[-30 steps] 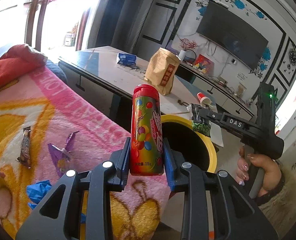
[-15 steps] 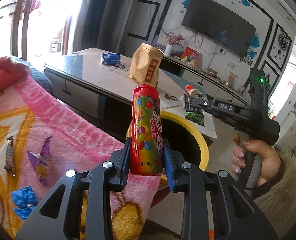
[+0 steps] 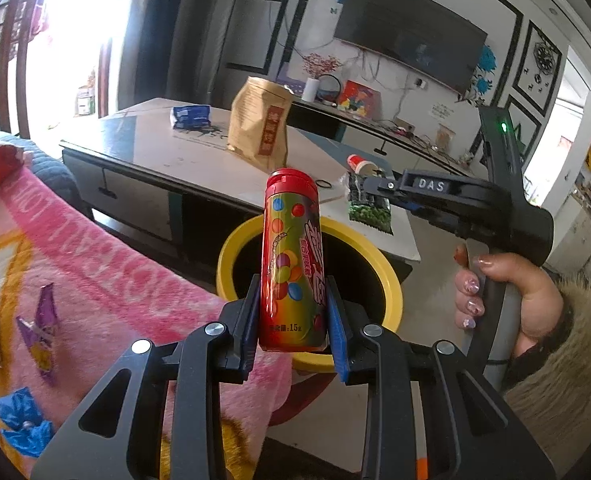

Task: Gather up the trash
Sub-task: 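Carry the candy tube and pea packet with both tools over the yellow bin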

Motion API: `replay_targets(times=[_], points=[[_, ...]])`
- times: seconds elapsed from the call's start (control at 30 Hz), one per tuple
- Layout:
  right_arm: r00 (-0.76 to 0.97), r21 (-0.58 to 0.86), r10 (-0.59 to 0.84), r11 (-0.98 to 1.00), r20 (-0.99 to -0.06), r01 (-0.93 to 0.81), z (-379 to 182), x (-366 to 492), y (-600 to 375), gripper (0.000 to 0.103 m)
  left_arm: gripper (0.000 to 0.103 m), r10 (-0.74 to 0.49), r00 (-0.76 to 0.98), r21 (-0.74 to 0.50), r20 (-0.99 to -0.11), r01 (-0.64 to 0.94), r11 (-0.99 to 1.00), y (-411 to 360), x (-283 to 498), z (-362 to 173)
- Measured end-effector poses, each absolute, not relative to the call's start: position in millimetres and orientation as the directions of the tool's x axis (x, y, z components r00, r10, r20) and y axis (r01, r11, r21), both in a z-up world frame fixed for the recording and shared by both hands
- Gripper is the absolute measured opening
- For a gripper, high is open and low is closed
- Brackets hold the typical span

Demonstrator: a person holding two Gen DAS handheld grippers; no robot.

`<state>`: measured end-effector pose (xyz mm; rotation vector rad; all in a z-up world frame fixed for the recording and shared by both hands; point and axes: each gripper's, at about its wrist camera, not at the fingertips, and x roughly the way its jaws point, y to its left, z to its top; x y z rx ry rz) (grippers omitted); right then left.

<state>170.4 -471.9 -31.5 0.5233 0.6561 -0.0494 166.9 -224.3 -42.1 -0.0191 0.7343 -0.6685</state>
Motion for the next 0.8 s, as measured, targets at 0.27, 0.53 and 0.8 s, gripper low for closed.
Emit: replay_targets(times=[0.27, 0.53, 0.8], points=[[0.788, 0.451, 0.097, 0.859, -0.607, 0.241, -39, 171, -484, 0.016, 0.028, -0.587, 0.509, -0.228, -0.629, 0.601, 0.766, -250, 165, -58], [0.777, 0.458, 0.081, 0.844, -0.624, 0.280, -48, 171, -497, 0.016, 0.028, -0.581, 0.467, -0.212, -0.667, 0.629, 0.748, -272, 174, -76], [0.768, 0.468, 0.075, 0.829, -0.636, 0.306, -56, 171, -507, 0.016, 0.028, -0.580, 0.442, -0.218, -0.685, 0.635, 0.741, -291, 187, -90]])
